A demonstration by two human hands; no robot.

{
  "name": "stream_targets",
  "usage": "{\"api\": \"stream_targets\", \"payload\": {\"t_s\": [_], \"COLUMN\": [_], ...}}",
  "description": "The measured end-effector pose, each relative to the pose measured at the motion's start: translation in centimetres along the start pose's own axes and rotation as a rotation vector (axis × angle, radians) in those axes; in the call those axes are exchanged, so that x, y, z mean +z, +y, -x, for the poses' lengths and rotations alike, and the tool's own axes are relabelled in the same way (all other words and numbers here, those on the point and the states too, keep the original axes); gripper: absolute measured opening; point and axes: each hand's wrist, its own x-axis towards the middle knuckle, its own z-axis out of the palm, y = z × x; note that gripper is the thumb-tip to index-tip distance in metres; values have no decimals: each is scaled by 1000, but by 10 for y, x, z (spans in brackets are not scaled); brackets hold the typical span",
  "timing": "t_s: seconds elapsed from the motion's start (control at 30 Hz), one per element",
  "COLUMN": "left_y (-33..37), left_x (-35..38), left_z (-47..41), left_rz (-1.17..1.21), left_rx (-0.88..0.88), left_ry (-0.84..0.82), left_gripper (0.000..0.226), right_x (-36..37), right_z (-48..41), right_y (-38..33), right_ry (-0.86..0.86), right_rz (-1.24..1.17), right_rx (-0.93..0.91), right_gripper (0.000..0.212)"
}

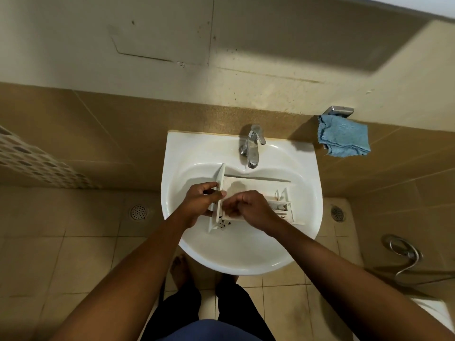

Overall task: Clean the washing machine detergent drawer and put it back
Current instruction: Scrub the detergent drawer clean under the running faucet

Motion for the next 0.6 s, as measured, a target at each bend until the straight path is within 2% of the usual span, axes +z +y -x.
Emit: {"api": "stream_targets", "payload": {"t_s": [0.1, 0.17, 0.27, 0.37, 0.47, 0.6], "left_y": [0, 1, 0, -1, -1, -2], "left_x": [2, 3, 3, 2, 1, -1], "left_z": [0, 0, 0, -1, -2, -3], "left_rz": [-16, -37, -40, -33, -8, 6], "left_rx": [5, 12, 10, 4, -1, -4], "left_ry": [1, 1, 1, -5, -8, -33], "left_gripper": [61, 59, 61, 59, 58, 60], "right_x": [-5, -9, -7, 1, -1, -4], "right_z": [4, -11, -23, -1, 14, -3], "right_y": [-8, -17, -22, -11, -6, -16], "right_ry": [-55, 23, 101, 37, -62, 10], "right_rz": [-11, -64, -157, -136, -168, -285], "right_rx": [50, 48, 54, 57, 145, 128], "right_gripper": [31, 23, 28, 30, 25, 21]}}
